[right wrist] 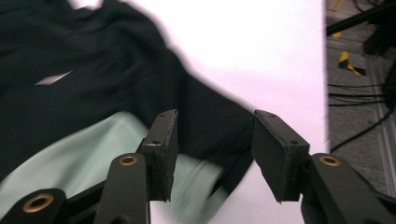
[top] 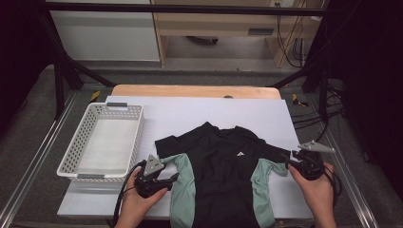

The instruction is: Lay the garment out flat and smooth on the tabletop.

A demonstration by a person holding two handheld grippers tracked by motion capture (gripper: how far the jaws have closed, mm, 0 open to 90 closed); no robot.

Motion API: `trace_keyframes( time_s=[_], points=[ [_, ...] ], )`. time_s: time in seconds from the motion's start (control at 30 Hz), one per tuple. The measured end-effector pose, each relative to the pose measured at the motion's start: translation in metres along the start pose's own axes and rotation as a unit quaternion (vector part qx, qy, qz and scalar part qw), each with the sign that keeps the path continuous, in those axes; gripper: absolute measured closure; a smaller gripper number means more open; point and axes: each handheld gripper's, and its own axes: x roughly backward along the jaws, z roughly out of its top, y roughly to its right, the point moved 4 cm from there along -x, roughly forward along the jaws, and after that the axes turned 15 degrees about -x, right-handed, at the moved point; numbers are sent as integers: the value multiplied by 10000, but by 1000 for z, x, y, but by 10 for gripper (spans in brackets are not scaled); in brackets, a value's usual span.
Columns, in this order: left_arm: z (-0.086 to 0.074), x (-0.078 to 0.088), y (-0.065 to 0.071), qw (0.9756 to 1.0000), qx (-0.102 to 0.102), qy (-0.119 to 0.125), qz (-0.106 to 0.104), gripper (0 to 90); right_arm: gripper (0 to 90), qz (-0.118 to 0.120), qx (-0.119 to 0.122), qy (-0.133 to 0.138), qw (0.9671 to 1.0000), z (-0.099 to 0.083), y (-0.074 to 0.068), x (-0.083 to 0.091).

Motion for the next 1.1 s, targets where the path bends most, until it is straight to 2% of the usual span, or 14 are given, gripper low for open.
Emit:
trace_keyframes(
  time_s=[0.07, 0.17, 0.33, 0.4, 0.43, 0.47, 0.53, 0.6, 0.7, 0.8, 0.9, 0.97, 1.0, 1.1],
  points=[
    [0, 1, 0, 10000, 11, 19, 19, 393, 500, -131, -112, -54, 9998, 9, 10, -15],
    [-1, 3, -1, 10000, 21, 12, 34, 393, 488, -166, -254, -192, 9994, 14, 18, -38],
    [0, 3, -3, 9999, 95, 68, 35, 392, 492, -231, -253, -423, 9985, 6, 21, -57],
    [0, 3, -4, 9999, 111, 88, 37, 393, 536, -328, -134, -612, 9975, 1, 22, -61],
    [0, 3, -4, 9999, 111, 80, 40, 393, 573, -289, -125, -574, 9979, 0, 23, -61],
    [0, 3, -5, 9999, 118, 80, 51, 393, 698, -213, -195, -561, 9980, 0, 24, -60],
    [0, 4, -5, 9998, 136, 83, 69, 393, 848, -129, -178, -559, 9982, 0, 25, -60],
    [-1, 4, -6, 9998, 141, 90, 96, 393, 867, -89, -106, -547, 9984, 0, 24, -62],
    [-1, 5, -6, 9998, 147, 93, 139, 393, 872, -375, 53, -438, 9983, 4, 27, -64],
    [-2, 6, -7, 9997, 141, 91, 196, 392, 870, -541, -147, -285, 9980, 9, 40, -67],
    [-1, 8, -9, 9993, 127, 132, 314, 386, 842, -501, -280, -251, 9980, 8, 43, -68],
    [-1, 9, -12, 9989, 100, 158, 426, 386, 727, -504, -335, -264, 9978, 8, 41, -65],
    [0, 10, -14, 9987, 97, 172, 474, 386, 699, -538, -355, -226, 9977, 8, 39, -62],
    [0, 11, -17, 9979, 141, 256, 571, 388, 624, -357, -285, 15, 9990, 13, 27, -47]
  ],
)
